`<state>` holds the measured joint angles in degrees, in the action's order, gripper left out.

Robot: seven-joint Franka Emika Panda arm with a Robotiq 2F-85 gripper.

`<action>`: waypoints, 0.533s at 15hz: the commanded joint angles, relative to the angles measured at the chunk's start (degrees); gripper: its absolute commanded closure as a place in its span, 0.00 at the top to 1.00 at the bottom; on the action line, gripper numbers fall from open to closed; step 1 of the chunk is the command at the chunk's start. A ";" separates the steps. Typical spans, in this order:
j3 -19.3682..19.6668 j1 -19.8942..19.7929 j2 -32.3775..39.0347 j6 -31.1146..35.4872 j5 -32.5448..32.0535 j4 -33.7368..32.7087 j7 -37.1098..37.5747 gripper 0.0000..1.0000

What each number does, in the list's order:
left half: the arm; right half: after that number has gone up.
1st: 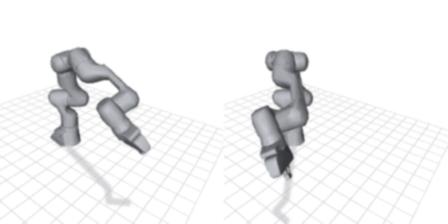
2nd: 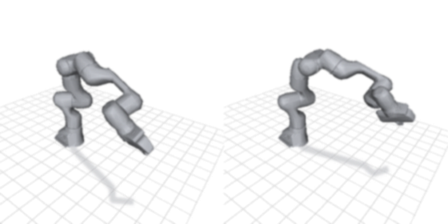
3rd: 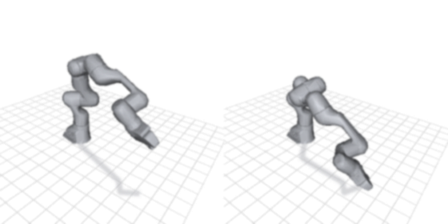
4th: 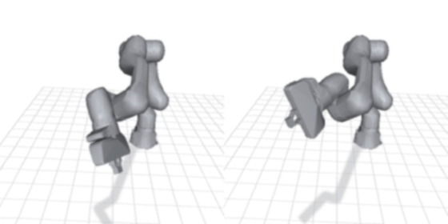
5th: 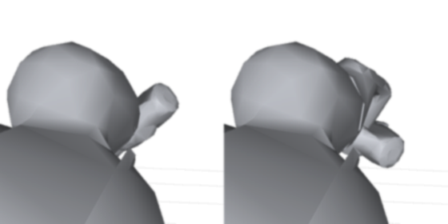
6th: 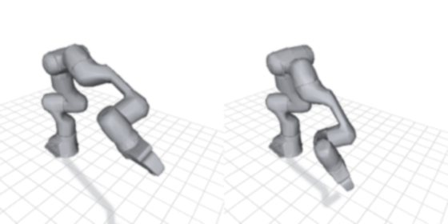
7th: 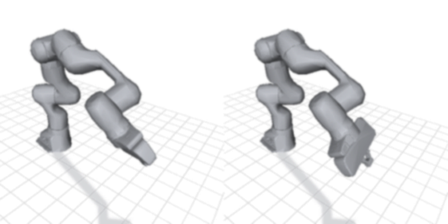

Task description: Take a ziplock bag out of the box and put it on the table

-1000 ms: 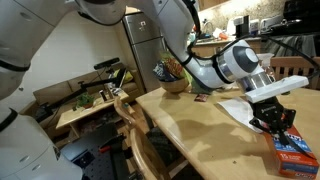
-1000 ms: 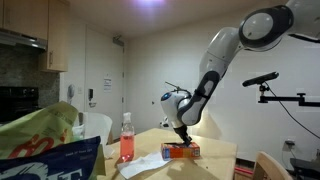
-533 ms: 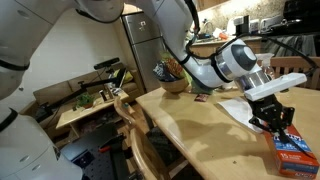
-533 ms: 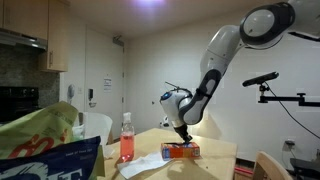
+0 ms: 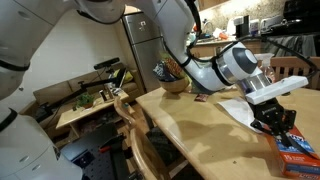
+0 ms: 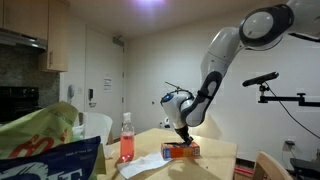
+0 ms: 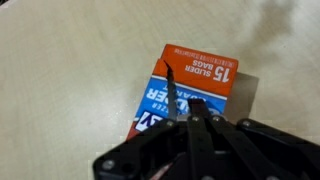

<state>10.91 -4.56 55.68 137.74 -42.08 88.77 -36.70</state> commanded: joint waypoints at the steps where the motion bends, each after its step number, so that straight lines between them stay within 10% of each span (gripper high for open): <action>1: -0.02 -0.08 -0.10 1.45 -3.00 0.43 2.65 0.00; 8: 0.09 0.48 -0.94 1.92 -8.08 0.62 5.93 0.00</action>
<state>10.88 -4.27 55.68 138.43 -47.27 88.76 -33.70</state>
